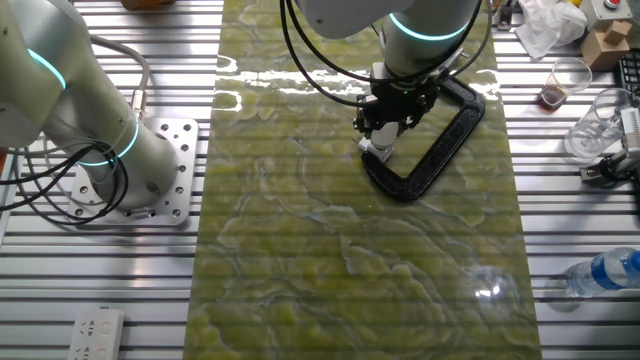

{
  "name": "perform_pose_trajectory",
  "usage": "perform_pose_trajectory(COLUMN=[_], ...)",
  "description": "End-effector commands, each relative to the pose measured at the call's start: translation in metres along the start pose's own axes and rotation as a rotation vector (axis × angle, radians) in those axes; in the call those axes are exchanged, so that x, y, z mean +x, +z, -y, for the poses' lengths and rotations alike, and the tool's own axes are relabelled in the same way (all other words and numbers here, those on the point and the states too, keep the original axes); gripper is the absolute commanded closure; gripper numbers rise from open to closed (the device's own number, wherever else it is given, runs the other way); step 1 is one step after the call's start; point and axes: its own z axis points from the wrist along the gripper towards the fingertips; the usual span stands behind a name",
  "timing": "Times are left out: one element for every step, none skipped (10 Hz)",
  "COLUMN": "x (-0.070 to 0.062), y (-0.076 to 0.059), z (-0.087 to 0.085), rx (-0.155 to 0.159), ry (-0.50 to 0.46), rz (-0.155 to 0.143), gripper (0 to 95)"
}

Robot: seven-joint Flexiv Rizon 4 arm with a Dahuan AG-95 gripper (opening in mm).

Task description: Take out the light bulb by rotating it

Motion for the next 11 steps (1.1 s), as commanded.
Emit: perform_pose_trajectory(x=[-0.0004, -0.0004, -0.0004, -0.0004, -0.0005, -0.0005, -0.0005, -0.0005, -0.0005, -0.0005, -0.0005], y=[-0.0002, -0.0003, -0.0003, -0.001, -0.0015, -0.002, -0.0022, -0.0022, -0.0022, -0.0025, -0.0026], z=[0.0003, 0.0004, 0.0006, 0.0015, 0.0021, 0.0024, 0.0024, 0.0024, 0.0024, 0.0024, 0.0024], rx=[0.0, 0.001, 0.003, 0.004, 0.004, 0.004, 0.003, 0.0, 0.0, -0.003, -0.005], ry=[-0.002, -0.002, -0.001, 0.006, 0.023, 0.063, 0.134, 0.218, 0.254, 0.365, 0.435], rz=[0.002, 0.003, 0.005, 0.004, 0.005, 0.008, 0.012, 0.016, 0.016, 0.014, 0.015], gripper=[57.0, 38.0, 38.0, 38.0, 38.0, 38.0, 38.0, 38.0, 38.0, 19.0, 19.0])
